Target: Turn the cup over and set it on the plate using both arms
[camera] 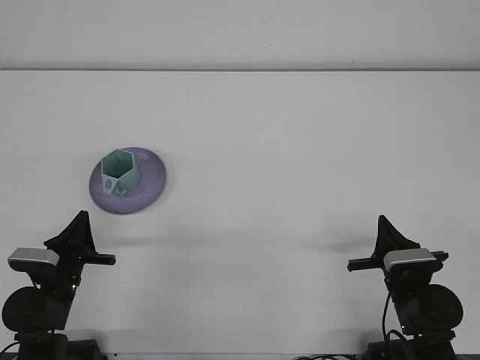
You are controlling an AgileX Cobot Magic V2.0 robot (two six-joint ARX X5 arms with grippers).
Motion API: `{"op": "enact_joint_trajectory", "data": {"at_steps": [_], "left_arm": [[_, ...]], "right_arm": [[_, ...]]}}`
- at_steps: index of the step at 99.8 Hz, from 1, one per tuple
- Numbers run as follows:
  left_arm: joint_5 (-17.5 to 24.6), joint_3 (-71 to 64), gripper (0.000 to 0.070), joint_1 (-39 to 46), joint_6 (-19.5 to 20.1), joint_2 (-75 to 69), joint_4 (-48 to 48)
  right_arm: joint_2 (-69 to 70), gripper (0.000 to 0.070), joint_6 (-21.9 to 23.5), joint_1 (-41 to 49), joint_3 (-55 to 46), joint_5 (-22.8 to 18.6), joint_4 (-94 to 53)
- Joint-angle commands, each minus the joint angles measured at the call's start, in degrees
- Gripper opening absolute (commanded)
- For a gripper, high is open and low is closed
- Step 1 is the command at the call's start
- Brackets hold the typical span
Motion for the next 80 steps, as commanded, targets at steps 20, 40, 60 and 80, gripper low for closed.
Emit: {"op": "enact_joint_trajectory", "data": {"at_steps": [20, 40, 60, 80], "left_arm": [[-0.4, -4.0, 0.0013, -0.2, 4.2, -3.3, 4.7], [-1.2, -16.4, 0.0013, -0.2, 8.2, -11.2, 8.0], [-1.9, -21.2, 0.0013, -0.1, 8.7, -15.2, 8.3], [-1.8, -21.7, 0.0013, -0.2, 7.2, -15.2, 6.4]], "right_arm": [[0.1, 0.0001, 0.6, -0.1, 0.2, 0.2, 0.6], [0.1, 0.0001, 0.6, -0.1, 0.2, 0.2, 0.6], [0.1, 0.0001, 0.6, -0.1, 0.2, 0.2, 0.6], [0.1, 0.0001, 0.6, -0.1, 0.2, 0.2, 0.6]]}}
